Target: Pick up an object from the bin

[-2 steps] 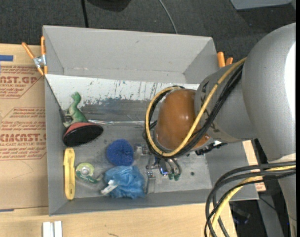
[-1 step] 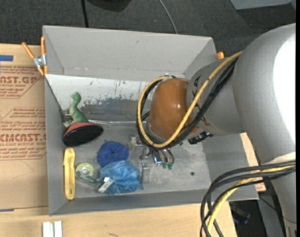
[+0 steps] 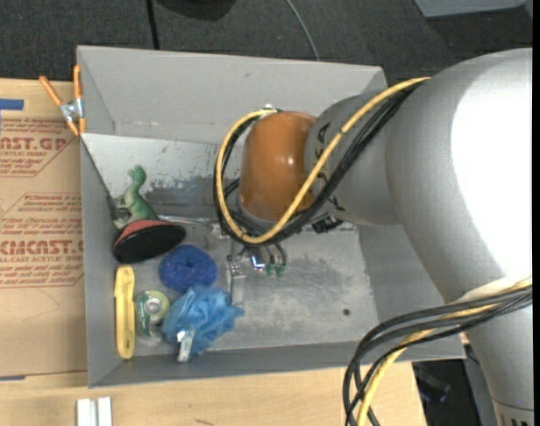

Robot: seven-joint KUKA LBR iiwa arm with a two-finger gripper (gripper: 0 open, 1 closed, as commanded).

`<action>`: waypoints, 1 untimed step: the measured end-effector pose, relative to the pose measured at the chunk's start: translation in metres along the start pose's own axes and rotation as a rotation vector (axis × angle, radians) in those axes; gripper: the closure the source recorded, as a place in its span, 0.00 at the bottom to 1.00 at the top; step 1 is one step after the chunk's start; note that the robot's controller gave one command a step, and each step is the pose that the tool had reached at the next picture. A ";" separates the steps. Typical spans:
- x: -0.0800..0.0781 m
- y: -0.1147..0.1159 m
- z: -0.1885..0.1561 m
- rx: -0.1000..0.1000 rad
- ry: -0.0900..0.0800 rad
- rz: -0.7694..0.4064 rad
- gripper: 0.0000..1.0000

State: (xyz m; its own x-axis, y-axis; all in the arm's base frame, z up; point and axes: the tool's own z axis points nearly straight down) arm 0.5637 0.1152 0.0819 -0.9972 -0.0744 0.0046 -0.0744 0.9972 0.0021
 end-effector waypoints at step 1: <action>-0.042 0.028 0.001 -0.003 -0.002 -0.006 0.00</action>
Offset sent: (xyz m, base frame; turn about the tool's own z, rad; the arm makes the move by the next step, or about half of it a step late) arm 0.0246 0.0526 0.0099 0.0021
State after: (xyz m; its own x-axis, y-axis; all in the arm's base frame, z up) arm 0.6037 0.1460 0.0812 -0.9968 -0.0804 0.0023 -0.0804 0.9967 0.0048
